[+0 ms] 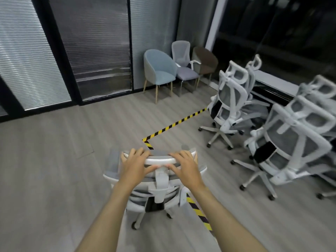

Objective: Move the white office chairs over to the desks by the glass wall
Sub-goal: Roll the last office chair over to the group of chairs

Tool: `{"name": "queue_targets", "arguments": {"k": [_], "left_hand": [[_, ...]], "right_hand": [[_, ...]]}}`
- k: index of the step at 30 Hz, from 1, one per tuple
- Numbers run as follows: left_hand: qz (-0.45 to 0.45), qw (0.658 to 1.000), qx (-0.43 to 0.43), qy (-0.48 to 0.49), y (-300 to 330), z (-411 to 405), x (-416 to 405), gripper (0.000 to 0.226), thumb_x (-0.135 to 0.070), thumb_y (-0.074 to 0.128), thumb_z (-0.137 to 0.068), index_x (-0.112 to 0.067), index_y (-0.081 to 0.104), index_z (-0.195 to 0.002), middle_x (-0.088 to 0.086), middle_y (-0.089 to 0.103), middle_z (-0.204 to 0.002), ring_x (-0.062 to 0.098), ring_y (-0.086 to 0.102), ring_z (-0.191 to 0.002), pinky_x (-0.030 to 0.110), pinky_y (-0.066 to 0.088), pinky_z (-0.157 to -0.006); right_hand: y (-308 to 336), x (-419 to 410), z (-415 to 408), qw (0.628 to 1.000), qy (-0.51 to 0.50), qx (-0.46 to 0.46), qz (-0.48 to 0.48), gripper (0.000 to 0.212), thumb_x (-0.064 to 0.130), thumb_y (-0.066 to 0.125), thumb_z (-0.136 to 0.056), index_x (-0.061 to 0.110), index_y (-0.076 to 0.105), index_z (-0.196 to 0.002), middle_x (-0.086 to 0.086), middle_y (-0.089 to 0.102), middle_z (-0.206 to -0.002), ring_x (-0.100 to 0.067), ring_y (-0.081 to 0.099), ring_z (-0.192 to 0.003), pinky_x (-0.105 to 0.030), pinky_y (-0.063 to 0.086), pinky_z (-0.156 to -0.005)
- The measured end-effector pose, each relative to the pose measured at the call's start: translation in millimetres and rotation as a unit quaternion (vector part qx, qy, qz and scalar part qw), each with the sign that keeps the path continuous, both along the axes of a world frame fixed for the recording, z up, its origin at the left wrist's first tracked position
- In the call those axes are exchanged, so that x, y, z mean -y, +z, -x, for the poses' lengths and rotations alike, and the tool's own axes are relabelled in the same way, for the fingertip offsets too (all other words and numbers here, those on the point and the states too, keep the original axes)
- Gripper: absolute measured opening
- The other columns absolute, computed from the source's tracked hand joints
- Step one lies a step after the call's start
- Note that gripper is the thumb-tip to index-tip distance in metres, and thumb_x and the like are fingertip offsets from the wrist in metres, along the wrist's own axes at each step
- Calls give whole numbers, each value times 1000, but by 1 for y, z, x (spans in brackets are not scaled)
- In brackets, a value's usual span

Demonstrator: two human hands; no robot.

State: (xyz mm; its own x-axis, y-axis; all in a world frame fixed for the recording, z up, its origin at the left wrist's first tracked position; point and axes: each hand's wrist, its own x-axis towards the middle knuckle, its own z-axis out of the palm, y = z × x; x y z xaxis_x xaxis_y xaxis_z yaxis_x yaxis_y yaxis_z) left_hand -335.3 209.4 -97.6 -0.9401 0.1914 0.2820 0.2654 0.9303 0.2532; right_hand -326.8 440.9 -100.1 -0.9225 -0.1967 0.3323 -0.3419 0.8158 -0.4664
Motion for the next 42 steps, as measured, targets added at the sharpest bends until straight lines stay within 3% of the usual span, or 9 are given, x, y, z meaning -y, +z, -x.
{"name": "queue_targets", "arguments": {"k": [5,8,10,15,19,22,28,33,42], "left_hand": [[-4,999,3,-38,6,-39,-103,49,-80,52,-78,-40,62,-105,-19,54,-101,13,47,-96,46,34,-89],[-6,998,21,-51,9,-66,-168,61,-87,36,-75,-39,63,-102,-17,54,-97,16,49,-97,54,36,-93],[-5,998,28,-62,12,-85,-215,75,-95,23,-70,-39,63,-101,-16,54,-96,16,49,-98,55,36,-94],[-26,994,19,-107,20,-139,-332,77,-92,23,-69,-36,66,-98,-16,55,-96,16,48,-94,37,23,-79],[-31,989,9,-145,20,-182,-426,82,-98,14,-69,-38,64,-95,-19,52,-94,16,48,-95,49,30,-89],[-34,984,19,-173,19,-208,-492,90,-101,6,-65,-38,64,-93,-18,54,-93,16,48,-93,49,34,-88],[-29,965,33,-260,25,-246,-608,51,-79,56,-74,-34,65,-96,-20,45,-92,17,46,-96,33,15,-70],[-24,943,52,-328,22,-256,-702,55,-80,52,-73,-39,68,-106,-20,46,-95,16,43,-100,36,28,-78],[-39,893,28,-447,8,-221,-869,49,-78,55,-79,-41,65,-110,-18,54,-103,14,44,-102,42,41,-89]], "right_hand": [[7,-98,-59,998,-51,0,24,53,76,44,-90,38,63,-122,23,52,-110,-2,46,-113,-47,39,-106],[13,-161,-98,997,-79,3,10,46,65,57,-90,34,65,-123,22,54,-111,-6,48,-115,-22,22,-113],[16,-204,-123,995,-97,5,-3,45,65,57,-90,35,64,-124,22,54,-112,-4,47,-117,-21,19,-110],[23,-315,-192,991,-133,29,-9,45,60,61,-90,30,65,-123,16,57,-115,-6,45,-119,-4,9,-100],[27,-405,-248,985,-168,46,8,43,54,66,-90,29,64,-126,14,57,-118,-4,42,-121,2,11,-97],[27,-468,-286,978,-199,57,18,44,52,69,-88,31,64,-125,15,57,-115,-5,42,-121,-10,24,-99],[28,-570,-352,962,-266,48,30,39,49,69,-88,32,65,-123,16,57,-115,-8,41,-122,-27,34,-103],[18,-647,-392,943,-329,25,38,44,58,61,-88,33,64,-124,20,52,-108,-7,41,-117,-33,37,-102],[11,-770,-402,892,-451,-24,14,40,56,62,-91,30,67,-121,16,52,-104,-2,34,-103,-8,23,-96]]}}
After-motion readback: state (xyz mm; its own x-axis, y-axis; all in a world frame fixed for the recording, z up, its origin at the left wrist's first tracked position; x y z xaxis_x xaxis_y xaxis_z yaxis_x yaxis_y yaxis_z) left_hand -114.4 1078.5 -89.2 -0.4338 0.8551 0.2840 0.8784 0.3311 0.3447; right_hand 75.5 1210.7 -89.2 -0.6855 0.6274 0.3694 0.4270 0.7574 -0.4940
